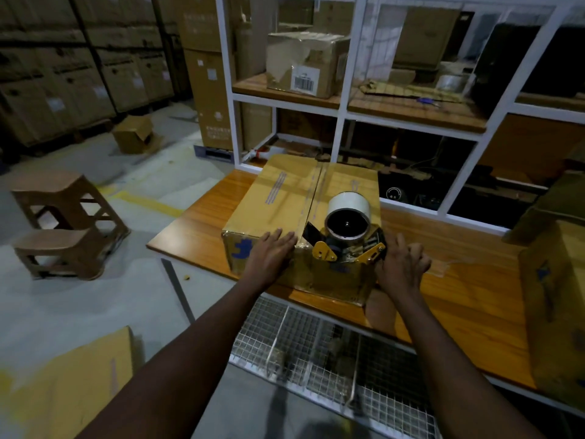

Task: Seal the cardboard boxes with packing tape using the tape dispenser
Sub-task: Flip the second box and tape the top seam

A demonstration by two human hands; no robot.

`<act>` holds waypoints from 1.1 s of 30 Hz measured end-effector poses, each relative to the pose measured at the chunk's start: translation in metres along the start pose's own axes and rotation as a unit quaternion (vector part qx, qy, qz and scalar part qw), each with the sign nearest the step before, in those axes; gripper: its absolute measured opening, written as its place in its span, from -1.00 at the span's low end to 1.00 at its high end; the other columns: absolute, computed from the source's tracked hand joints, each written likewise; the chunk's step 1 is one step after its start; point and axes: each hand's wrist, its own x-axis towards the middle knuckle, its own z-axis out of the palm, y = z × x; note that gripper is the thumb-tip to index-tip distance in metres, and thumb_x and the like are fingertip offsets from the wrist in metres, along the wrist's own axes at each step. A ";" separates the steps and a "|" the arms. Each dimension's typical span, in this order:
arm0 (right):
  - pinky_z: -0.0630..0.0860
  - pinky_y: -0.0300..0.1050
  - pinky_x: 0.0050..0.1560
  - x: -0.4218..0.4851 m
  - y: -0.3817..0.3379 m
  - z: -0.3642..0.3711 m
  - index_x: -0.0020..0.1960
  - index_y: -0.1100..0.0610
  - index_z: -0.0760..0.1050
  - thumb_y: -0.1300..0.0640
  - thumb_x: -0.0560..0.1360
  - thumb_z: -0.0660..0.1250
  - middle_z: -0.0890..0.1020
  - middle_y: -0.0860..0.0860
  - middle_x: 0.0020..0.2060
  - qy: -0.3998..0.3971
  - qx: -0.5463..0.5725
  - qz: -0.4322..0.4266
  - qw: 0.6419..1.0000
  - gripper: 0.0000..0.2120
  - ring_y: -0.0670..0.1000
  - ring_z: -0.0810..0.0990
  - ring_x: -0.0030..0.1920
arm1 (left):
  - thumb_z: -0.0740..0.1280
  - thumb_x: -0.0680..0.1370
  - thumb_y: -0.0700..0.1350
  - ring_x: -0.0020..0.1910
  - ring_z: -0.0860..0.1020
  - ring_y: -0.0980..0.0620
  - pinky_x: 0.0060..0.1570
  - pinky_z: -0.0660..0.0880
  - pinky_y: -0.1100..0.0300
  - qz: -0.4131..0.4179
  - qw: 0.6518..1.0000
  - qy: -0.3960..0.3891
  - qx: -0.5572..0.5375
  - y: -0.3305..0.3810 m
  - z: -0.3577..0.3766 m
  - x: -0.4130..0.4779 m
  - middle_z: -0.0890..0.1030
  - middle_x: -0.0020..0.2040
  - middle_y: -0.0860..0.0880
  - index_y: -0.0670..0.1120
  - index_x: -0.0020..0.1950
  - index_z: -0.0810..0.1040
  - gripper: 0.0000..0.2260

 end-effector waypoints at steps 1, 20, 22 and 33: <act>0.24 0.08 -0.02 0.001 0.001 0.000 0.36 -0.03 0.39 0.18 0.38 0.41 0.45 0.06 0.10 -0.004 0.005 -0.004 1.000 -0.43 0.18 0.34 0.00 | 0.26 0.63 -0.03 0.54 0.23 -0.09 0.50 0.14 -0.02 -0.012 1.000 0.015 -0.016 0.000 0.001 -0.002 0.30 0.54 -0.03 -0.05 0.55 0.28 -0.52; 0.23 0.08 0.05 -0.021 0.000 -0.001 0.35 -0.01 0.37 0.23 0.38 0.37 0.47 0.08 0.18 -0.010 0.037 0.067 0.997 -0.44 0.22 0.34 0.12 | 0.45 0.50 -0.23 0.35 0.47 -0.23 0.34 0.37 -0.20 -0.079 0.992 0.097 -0.024 -0.058 -0.001 -0.006 0.56 0.34 -0.08 -0.07 0.36 0.53 -0.57; 0.21 0.08 0.07 -0.025 -0.011 0.002 0.35 0.01 0.37 0.21 0.40 0.37 0.46 0.08 0.21 -0.015 0.031 0.070 0.997 -0.46 0.22 0.33 0.15 | 0.46 0.48 -0.22 0.38 0.43 -0.27 0.37 0.30 -0.24 -0.113 0.990 0.085 -0.012 -0.057 0.001 -0.008 0.53 0.37 -0.09 -0.07 0.40 0.49 -0.51; 0.24 0.10 0.04 -0.026 -0.015 0.003 0.33 0.02 0.39 0.19 0.40 0.41 0.46 0.08 0.13 0.000 0.013 0.071 0.997 -0.48 0.21 0.35 0.08 | 0.57 0.39 -0.16 0.25 0.58 -0.17 0.17 0.51 -0.07 0.045 0.990 0.133 -0.026 -0.018 0.016 0.008 0.62 0.25 -0.12 -0.13 0.28 0.59 -0.53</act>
